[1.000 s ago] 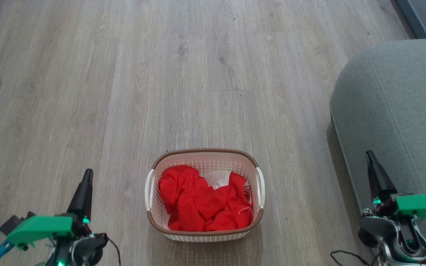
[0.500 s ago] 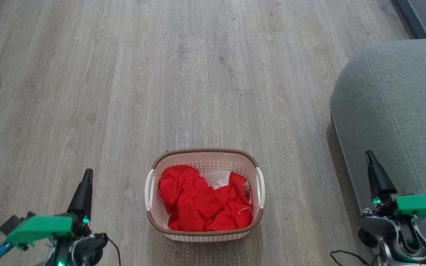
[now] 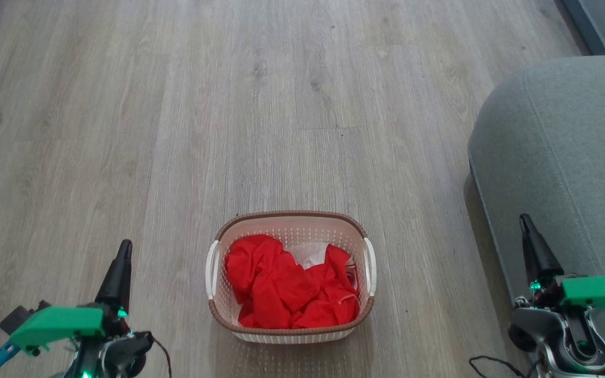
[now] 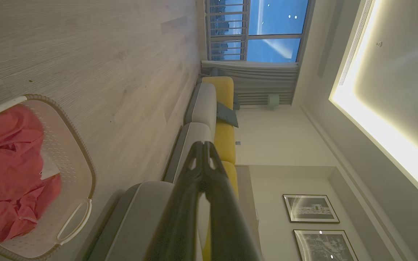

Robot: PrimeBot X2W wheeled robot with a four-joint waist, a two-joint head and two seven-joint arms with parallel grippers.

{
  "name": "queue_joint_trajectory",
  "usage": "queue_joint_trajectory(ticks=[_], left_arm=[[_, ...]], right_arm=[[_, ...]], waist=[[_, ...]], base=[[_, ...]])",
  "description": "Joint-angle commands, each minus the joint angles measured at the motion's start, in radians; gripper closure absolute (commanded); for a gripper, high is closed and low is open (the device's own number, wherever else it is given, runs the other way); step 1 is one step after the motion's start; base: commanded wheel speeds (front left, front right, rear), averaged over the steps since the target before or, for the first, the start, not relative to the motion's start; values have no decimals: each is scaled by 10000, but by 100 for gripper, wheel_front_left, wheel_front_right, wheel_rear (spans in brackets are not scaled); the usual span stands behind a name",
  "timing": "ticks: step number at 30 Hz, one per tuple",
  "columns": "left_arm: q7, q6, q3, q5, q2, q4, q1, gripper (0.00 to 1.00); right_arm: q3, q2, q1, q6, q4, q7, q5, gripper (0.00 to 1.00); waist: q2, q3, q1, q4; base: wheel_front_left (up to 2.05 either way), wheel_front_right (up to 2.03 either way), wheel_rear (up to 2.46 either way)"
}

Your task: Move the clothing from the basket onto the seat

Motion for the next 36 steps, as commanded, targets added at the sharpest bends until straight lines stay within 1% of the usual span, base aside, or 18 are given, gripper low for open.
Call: queue_joint_trajectory(ticks=[1, 24, 25, 29, 36], left_arm=[[71, -92, 247, -70, 152, -352, -492, 100], [71, -92, 247, -70, 152, -352, -492, 100], [-1, 0, 1, 0, 0, -1, -2, 0], [-19, 21, -2, 6, -45, 506, 260, 0], [-173, 15, -44, 109, -10, 602, 81, 0]], right_arm=[[177, -37, -202, 0, -393, 41, 61, 100], [177, -37, -202, 0, -393, 41, 61, 100], [1, 0, -2, 0, -1, 0, -1, 0], [53, 59, 174, 2, 567, -1, -5, 0], [214, 36, -34, 2, 630, -102, -115, 0]], waist=[[0, 0, 0, 0], [0, 0, 0, 0], [0, 0, 0, 0], [0, 5, 0, 0], [0, 30, 0, -5]], base=[[0, 0, 0], [0, 0, 0], [0, 0, 0], [0, 0, 0], [0, 0, 0]])
